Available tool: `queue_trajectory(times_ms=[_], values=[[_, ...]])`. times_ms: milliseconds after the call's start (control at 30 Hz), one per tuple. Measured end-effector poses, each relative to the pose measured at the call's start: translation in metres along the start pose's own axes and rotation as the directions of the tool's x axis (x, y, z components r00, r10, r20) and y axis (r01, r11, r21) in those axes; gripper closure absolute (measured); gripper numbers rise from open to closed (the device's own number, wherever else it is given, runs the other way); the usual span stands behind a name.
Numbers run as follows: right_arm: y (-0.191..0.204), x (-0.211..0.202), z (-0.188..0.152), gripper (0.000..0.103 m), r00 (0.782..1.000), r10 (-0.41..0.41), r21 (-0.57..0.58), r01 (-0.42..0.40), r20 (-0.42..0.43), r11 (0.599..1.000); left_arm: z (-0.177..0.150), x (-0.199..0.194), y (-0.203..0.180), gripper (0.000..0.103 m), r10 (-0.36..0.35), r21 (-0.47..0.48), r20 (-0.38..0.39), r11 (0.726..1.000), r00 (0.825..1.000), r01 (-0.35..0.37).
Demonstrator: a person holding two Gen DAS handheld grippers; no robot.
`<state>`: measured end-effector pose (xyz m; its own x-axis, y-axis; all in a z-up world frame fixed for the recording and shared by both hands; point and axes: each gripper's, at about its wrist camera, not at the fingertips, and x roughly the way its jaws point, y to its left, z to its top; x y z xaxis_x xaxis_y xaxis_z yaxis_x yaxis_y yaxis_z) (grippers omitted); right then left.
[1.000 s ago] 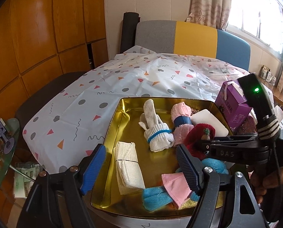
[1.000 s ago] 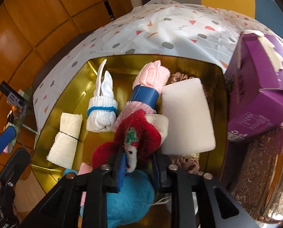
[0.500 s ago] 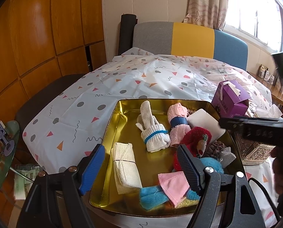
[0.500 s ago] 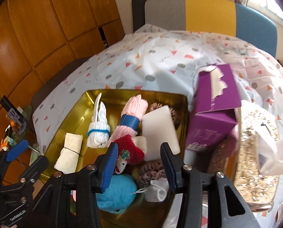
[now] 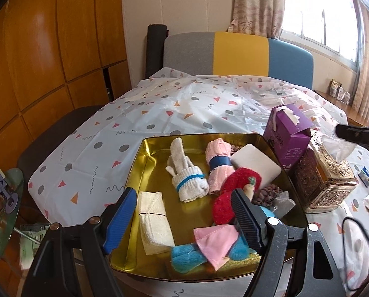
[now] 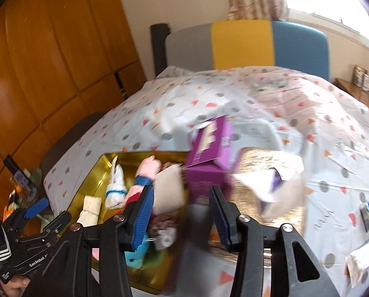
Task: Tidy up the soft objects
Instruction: 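Move both grippers back to the white packet and Tempo tissue pack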
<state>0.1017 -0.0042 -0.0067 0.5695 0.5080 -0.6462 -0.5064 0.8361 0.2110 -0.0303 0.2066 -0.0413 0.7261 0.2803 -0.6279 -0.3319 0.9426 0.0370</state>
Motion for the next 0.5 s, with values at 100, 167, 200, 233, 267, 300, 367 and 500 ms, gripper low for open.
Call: queue_trajectory(times_ms=[100,167,200,233,267,300,367,500], values=[[-0.026,-0.022,-0.001,0.056,0.999,-0.041,0.042,0.039,0.033,0.998,0.002,-0.002,-0.008,0.024,-0.013,0.018,0.007,1.000,1.000,0.013],[-0.047,-0.037,-0.002,0.056,0.996,-0.074,0.076,0.070,0.050,0.995,0.004,-0.002,-0.014,0.024,-0.026,0.036,0.009,0.999,1.000,0.026],[-0.057,-0.044,-0.004,0.056,0.994,-0.094,0.090,0.089,0.055,0.992,0.005,-0.003,-0.018,0.024,-0.032,0.043,0.011,0.999,0.999,0.031],[-0.068,-0.051,-0.005,0.056,0.991,-0.120,0.104,0.113,0.061,0.988,0.006,-0.004,-0.021,0.024,-0.039,0.051,0.013,0.998,0.999,0.038],[-0.081,-0.058,-0.008,0.056,0.987,-0.148,0.120,0.140,0.062,0.983,0.007,-0.004,-0.026,0.024,-0.048,0.060,0.015,0.997,0.999,0.047],[-0.093,-0.063,-0.010,0.056,0.983,-0.173,0.137,0.164,0.060,0.977,0.008,-0.004,-0.030,0.024,-0.057,0.069,0.017,0.996,0.998,0.055],[-0.120,-0.075,-0.017,0.056,0.972,-0.228,0.184,0.215,0.052,0.959,0.011,-0.006,-0.039,0.024,-0.073,0.088,0.022,0.994,0.997,0.071],[-0.175,-0.097,-0.037,0.056,0.945,-0.328,0.297,0.307,0.020,0.904,0.018,-0.012,-0.063,0.024,-0.126,0.137,0.036,0.983,0.991,0.120]])
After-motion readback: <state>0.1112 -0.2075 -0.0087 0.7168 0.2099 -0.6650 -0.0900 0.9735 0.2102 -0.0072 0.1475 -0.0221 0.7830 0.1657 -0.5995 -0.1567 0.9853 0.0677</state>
